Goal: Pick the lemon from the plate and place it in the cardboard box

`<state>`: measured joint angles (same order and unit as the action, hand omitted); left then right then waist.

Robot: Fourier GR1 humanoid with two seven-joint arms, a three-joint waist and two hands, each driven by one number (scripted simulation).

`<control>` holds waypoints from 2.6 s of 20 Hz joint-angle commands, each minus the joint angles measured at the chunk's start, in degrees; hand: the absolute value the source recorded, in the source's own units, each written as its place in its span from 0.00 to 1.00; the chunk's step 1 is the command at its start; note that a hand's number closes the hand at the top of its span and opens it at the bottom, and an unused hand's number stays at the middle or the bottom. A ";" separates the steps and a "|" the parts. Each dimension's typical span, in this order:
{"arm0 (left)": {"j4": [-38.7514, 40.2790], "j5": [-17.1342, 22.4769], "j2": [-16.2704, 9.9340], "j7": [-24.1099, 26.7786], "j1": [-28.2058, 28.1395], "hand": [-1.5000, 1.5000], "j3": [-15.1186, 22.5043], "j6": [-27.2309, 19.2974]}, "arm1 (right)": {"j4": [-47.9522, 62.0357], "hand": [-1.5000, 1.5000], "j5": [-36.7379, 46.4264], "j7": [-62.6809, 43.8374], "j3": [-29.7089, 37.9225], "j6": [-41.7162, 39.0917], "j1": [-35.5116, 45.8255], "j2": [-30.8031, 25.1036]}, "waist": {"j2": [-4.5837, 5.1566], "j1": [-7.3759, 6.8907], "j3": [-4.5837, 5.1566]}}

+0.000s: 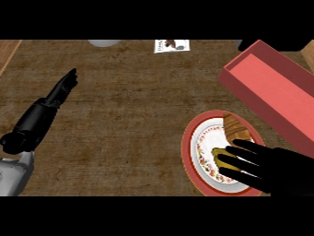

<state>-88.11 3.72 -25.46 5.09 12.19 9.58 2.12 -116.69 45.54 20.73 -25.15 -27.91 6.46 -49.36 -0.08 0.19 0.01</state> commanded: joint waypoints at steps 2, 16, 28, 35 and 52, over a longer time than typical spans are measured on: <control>-5.55 -1.04 0.97 -6.70 -0.03 0.50 -1.23 0.69 | -0.91 0.00 6.07 -3.01 -1.23 -0.92 -2.36 5.06 | -0.01 -0.20 -0.02; -1.66 -3.38 4.01 -0.35 -2.36 0.50 -5.53 6.39 | 8.96 0.00 20.36 1.36 -1.03 4.39 -1.12 12.72 | 0.07 -0.36 -0.01; -0.08 -6.39 6.57 -0.61 -0.39 0.50 -9.14 9.58 | 16.08 0.00 25.89 6.29 0.43 3.45 0.24 20.20 | 0.09 -0.20 0.00; -3.66 -9.79 9.54 -1.34 -3.09 0.50 -8.21 8.23 | 22.35 0.00 32.38 6.91 1.04 10.34 -0.99 22.51 | 0.06 -0.23 -0.01; -2.00 -10.85 9.42 0.18 -1.68 0.50 -11.50 11.97 | 34.69 1.00 35.89 18.22 1.34 23.15 2.19 27.50 | 0.08 -0.32 -0.02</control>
<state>-90.02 -7.21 -14.73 3.34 11.54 -0.71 12.80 -82.68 81.91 34.64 -24.08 -9.55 8.61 -21.35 -0.03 -0.12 0.06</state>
